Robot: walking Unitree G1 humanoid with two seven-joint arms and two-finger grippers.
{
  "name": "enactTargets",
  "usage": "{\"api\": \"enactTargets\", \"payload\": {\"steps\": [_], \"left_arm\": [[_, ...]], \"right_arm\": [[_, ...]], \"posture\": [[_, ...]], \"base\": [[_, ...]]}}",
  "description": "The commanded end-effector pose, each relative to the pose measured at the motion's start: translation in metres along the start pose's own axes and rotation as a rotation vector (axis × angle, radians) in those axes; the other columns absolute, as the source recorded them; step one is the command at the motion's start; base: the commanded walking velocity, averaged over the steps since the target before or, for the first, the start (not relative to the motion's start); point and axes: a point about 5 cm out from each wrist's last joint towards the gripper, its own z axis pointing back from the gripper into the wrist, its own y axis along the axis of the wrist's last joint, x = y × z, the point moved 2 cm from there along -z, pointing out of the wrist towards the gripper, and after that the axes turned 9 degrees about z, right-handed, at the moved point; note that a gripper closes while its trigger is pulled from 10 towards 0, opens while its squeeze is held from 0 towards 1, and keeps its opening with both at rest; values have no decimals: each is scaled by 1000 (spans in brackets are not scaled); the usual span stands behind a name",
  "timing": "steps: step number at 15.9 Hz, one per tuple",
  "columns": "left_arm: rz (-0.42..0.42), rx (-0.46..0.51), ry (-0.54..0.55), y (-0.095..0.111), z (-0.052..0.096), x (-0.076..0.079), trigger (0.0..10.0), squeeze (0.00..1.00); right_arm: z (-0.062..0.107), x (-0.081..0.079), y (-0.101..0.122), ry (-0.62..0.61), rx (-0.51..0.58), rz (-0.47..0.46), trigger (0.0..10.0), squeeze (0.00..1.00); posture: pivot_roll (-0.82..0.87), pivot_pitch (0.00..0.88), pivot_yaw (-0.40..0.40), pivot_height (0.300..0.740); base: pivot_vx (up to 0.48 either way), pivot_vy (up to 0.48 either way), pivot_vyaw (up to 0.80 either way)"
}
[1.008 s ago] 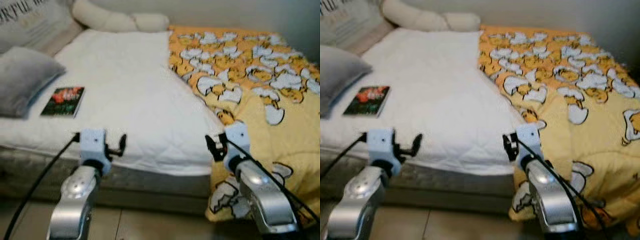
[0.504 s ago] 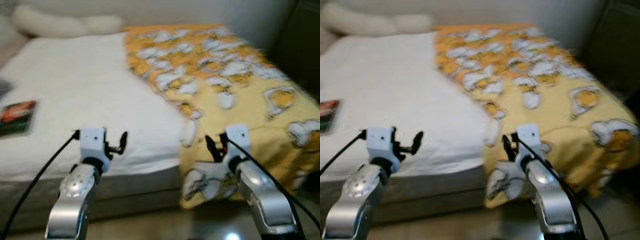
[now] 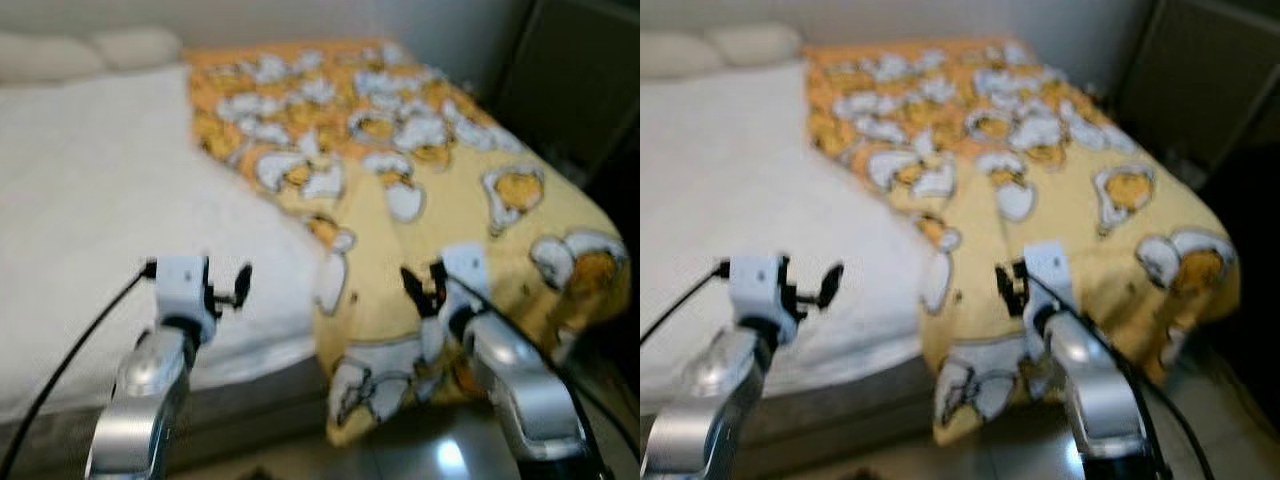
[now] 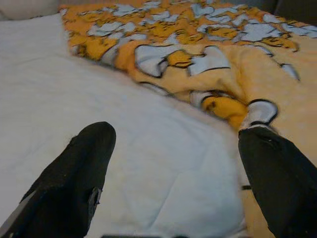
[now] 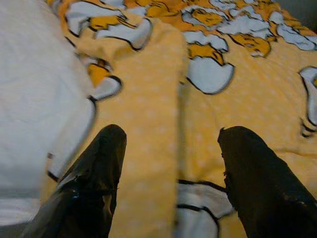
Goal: Clean up the room
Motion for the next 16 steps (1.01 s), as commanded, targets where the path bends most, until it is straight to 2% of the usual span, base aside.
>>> {"api": "enactTargets", "payload": {"steps": [1,5,9,10,11,12,14,16], "left_arm": [[0,-9,-2,-2,-1,3,10000,55],[-9,-16,-8,-2,-3,3,10000,16],[-15,-24,-31,-2,-3,7,10000,8],[-26,-36,-82,-3,-2,14,10000,4],[-31,-40,-94,-3,-2,15,10000,4],[-59,-61,-144,-4,0,18,10000,0],[-90,-93,-214,-5,7,19,10000,0],[-105,-100,-235,-3,15,16,10000,0]], "right_arm": [[0,3,-2,6,-2,6,10000,0],[-4,-3,-1,47,9,-12,10000,0],[-13,0,-10,27,-30,-21,10000,0],[-33,6,-14,26,-48,-80,10000,1000],[-37,7,-14,32,-51,-92,10000,1000],[-51,6,-11,80,-44,-110,10000,1000],[-66,6,-10,143,-56,-113,10000,1000],[-75,9,-9,163,-66,-126,10000,1000]], "posture": [[-23,0,7,740],[-17,0,9,740],[-19,0,20,740],[-1,0,27,740],[-1,0,27,740],[12,1,25,740],[42,33,17,740],[66,62,11,740]], "base": [[0,0,0],[0,0,0],[0,0,0],[0,0,0],[0,0,0],[0,0,0],[0,0,0],[0,0,0]]}}
